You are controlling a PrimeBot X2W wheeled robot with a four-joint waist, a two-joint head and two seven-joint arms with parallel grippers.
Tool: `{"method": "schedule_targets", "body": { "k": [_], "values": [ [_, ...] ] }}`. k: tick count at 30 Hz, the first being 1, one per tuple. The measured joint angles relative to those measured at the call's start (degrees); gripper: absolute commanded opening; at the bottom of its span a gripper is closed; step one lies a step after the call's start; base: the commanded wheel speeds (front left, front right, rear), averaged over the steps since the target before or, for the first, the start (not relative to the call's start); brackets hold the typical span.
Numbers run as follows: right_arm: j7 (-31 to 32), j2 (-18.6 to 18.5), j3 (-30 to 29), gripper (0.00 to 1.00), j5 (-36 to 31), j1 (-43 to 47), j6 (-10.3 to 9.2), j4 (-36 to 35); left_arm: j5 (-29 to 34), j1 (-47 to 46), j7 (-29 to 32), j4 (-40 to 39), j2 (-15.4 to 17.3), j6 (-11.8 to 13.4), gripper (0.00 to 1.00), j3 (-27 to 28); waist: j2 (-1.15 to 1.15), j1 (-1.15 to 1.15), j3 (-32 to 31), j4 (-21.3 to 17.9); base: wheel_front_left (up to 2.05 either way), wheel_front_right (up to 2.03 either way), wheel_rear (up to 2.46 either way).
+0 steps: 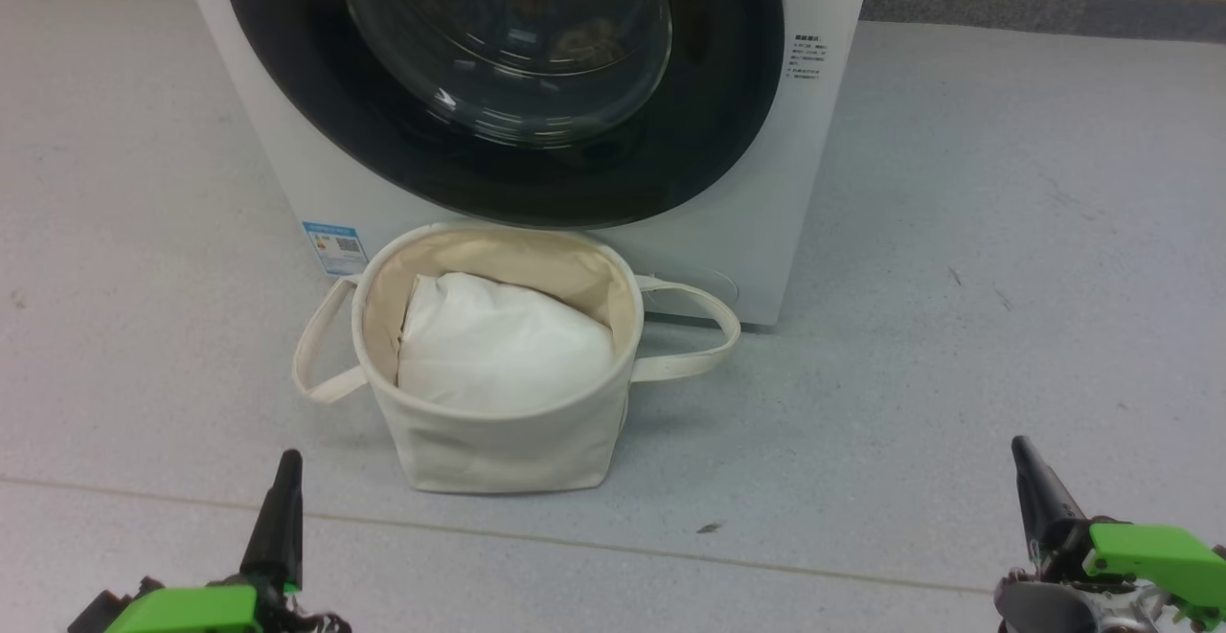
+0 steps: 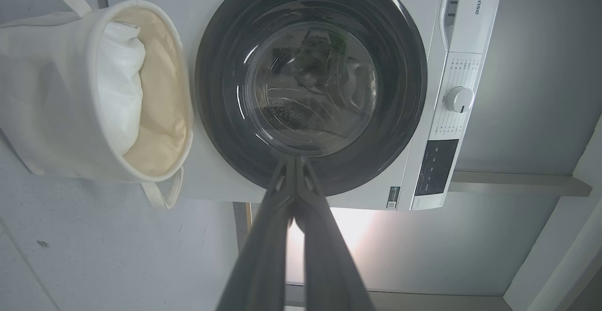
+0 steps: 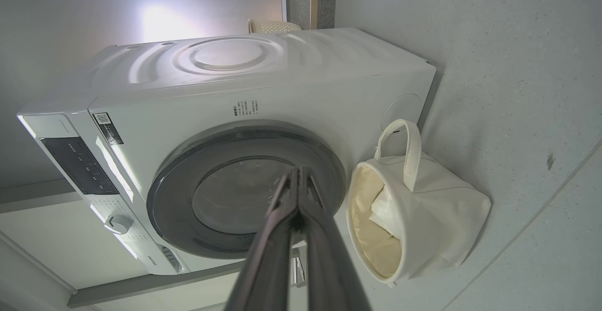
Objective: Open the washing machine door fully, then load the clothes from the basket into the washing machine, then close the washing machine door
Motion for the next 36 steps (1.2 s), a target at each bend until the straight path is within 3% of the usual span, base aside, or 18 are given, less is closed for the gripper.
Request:
{"method": "schedule_targets", "body": {
  "k": [36],
  "values": [
    [0.0,0.0,-0.3,0.0,-0.3,0.0,0.0,0.0,0.0,0.0,0.0,0.0,0.0,0.0,0.0,0.0,0.0,0.0,0.0,0.0,0.0,0.0,0.0]
  ]
}}
